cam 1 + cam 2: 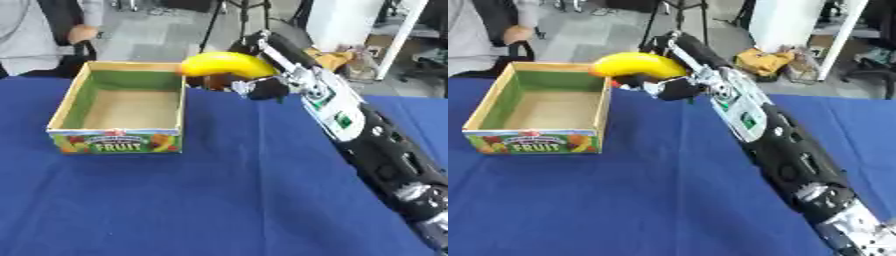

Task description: Pick up objects on the table and place them in the box.

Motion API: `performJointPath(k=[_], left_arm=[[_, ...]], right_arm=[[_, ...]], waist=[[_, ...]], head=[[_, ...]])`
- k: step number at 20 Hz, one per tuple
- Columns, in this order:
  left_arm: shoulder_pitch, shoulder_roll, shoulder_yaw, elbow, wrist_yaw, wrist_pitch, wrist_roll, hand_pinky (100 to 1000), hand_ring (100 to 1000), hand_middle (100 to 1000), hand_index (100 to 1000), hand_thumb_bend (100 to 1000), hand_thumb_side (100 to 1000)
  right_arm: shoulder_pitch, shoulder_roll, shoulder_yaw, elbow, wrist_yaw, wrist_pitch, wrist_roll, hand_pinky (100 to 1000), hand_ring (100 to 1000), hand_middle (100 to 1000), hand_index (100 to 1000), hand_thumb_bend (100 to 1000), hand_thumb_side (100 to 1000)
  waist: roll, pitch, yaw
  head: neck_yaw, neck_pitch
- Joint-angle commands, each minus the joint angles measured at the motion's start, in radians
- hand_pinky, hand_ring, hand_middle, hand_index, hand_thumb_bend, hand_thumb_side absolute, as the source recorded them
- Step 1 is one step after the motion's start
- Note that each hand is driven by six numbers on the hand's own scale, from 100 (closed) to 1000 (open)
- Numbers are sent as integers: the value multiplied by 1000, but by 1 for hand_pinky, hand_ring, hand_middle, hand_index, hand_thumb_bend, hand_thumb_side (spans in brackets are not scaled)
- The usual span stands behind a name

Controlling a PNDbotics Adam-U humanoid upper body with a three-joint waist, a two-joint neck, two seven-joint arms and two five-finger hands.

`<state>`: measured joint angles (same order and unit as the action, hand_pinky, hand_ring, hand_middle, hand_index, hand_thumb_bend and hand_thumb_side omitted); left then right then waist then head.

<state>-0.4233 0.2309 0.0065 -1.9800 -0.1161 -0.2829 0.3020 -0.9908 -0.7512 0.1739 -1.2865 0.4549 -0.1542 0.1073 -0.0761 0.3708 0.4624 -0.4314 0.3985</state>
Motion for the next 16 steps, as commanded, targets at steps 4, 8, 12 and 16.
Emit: performJointPath(k=[4, 8, 12, 16], left_arm=[[-18, 32, 4, -20, -1, 0, -2, 516, 610, 686, 864, 100, 912], [-22, 35, 4, -20, 2, 2, -1, 514, 609, 684, 864, 100, 912], [-30, 37, 4, -20, 5, 1, -1, 514, 607, 683, 864, 100, 910], [-33, 43, 7, -20, 7, 2, 1, 512, 605, 681, 863, 100, 909]], right_arm=[[-54, -31, -12, 22, 17, -3, -21, 687, 783, 424, 573, 118, 302], [-71, -34, -10, 31, 34, -12, -35, 684, 781, 425, 571, 111, 304], [-87, -36, -10, 37, 49, -19, -45, 681, 780, 425, 570, 109, 307], [-98, -42, -12, 44, 56, -24, -59, 681, 779, 422, 569, 107, 306]], waist=[[-3, -1, 24], [-10, 12, 40], [-20, 27, 59], [-26, 45, 81]], head=[[-38, -34], [-53, -48], [-74, -65], [-91, -79]])
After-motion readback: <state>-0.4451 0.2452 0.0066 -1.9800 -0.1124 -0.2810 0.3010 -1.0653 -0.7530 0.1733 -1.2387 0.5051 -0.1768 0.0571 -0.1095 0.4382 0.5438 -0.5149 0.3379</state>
